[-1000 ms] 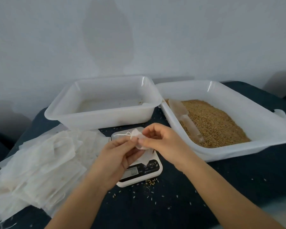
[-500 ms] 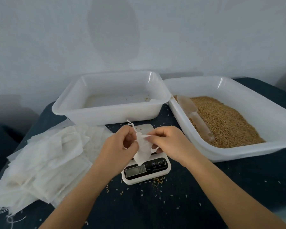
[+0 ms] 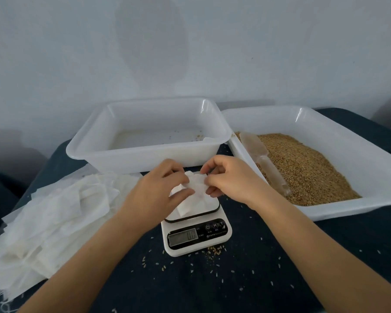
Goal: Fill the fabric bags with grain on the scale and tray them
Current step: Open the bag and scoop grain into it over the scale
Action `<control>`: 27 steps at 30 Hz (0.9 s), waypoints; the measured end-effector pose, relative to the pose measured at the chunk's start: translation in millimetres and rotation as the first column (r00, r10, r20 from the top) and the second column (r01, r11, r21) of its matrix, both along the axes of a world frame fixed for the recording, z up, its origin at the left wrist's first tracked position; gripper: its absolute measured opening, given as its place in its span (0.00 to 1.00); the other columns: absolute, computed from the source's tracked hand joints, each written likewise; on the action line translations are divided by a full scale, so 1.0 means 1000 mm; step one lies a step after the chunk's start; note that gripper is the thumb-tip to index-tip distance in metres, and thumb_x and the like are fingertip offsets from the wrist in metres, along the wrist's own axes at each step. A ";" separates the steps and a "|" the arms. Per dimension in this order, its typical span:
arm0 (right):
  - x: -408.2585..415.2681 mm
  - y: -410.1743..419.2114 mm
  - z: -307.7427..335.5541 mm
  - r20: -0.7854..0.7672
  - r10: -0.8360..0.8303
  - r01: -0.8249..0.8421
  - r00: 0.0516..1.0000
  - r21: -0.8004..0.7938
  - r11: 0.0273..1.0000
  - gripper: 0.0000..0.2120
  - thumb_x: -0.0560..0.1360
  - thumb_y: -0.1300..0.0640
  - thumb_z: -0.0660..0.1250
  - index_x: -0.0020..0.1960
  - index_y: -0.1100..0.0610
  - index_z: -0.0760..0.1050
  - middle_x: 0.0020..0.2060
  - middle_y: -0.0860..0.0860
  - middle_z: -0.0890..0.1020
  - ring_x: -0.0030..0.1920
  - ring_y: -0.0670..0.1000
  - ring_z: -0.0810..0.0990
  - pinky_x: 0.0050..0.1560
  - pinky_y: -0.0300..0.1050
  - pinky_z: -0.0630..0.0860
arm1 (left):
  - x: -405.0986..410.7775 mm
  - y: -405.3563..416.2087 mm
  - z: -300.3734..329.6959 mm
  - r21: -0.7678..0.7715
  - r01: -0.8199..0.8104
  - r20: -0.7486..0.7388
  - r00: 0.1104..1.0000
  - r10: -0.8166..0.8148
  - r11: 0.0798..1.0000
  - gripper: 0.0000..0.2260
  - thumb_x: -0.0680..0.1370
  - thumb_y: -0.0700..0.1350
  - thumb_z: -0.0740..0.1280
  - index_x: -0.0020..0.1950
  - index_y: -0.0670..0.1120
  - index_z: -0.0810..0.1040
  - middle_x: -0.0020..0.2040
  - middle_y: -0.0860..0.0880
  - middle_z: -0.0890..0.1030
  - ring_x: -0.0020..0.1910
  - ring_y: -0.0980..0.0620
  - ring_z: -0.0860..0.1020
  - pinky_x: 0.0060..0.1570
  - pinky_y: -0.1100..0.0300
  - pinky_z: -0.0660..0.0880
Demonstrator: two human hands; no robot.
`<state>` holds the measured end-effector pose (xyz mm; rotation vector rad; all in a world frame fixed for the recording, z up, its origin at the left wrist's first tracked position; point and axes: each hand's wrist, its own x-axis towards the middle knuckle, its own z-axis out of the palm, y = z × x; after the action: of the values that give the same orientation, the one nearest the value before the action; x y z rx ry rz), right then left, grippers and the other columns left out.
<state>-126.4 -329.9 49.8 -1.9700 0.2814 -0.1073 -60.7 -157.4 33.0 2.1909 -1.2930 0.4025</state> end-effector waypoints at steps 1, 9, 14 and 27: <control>0.001 0.000 0.001 0.006 0.001 -0.001 1.000 0.004 1.000 0.10 0.74 0.67 0.63 0.44 0.52 0.76 0.35 0.51 0.80 0.31 0.43 0.82 0.32 0.33 0.77 | -0.001 -0.002 -0.003 -0.075 -0.013 -0.101 0.995 0.005 0.997 0.05 0.70 0.44 0.74 0.42 0.44 0.81 0.44 0.52 0.78 0.38 0.57 0.76 0.40 0.65 0.74; -0.006 0.001 0.007 0.053 0.206 -0.168 0.977 -0.400 0.901 0.14 0.71 0.61 0.71 0.48 0.44 0.72 0.44 0.42 0.75 0.37 0.42 0.76 0.42 0.38 0.75 | -0.012 -0.002 -0.025 -0.195 -0.025 -0.215 0.976 -0.018 0.980 0.05 0.70 0.33 0.72 0.42 0.42 0.82 0.39 0.54 0.79 0.40 0.66 0.74 0.42 0.77 0.67; -0.005 0.004 0.005 0.082 0.410 -0.311 0.908 -0.525 0.793 0.14 0.73 0.57 0.71 0.55 0.43 0.78 0.48 0.37 0.71 0.44 0.39 0.73 0.47 0.30 0.69 | -0.015 0.000 -0.022 -0.171 0.026 -0.130 0.990 -0.049 0.985 0.03 0.70 0.33 0.71 0.41 0.40 0.82 0.40 0.51 0.79 0.41 0.64 0.72 0.44 0.78 0.66; 0.016 0.004 0.006 -0.124 -0.025 0.034 0.992 0.072 0.997 0.19 0.74 0.36 0.64 0.52 0.51 0.77 0.35 0.46 0.80 0.28 0.40 0.78 0.30 0.34 0.74 | -0.006 0.006 -0.007 -0.188 0.039 -0.074 0.996 -0.054 0.981 0.07 0.72 0.43 0.69 0.39 0.40 0.81 0.41 0.50 0.80 0.42 0.58 0.76 0.43 0.68 0.72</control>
<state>-109.9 -326.1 56.1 -1.9018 0.3902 0.0056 -67.1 -151.1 26.4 1.9971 -1.2112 0.3980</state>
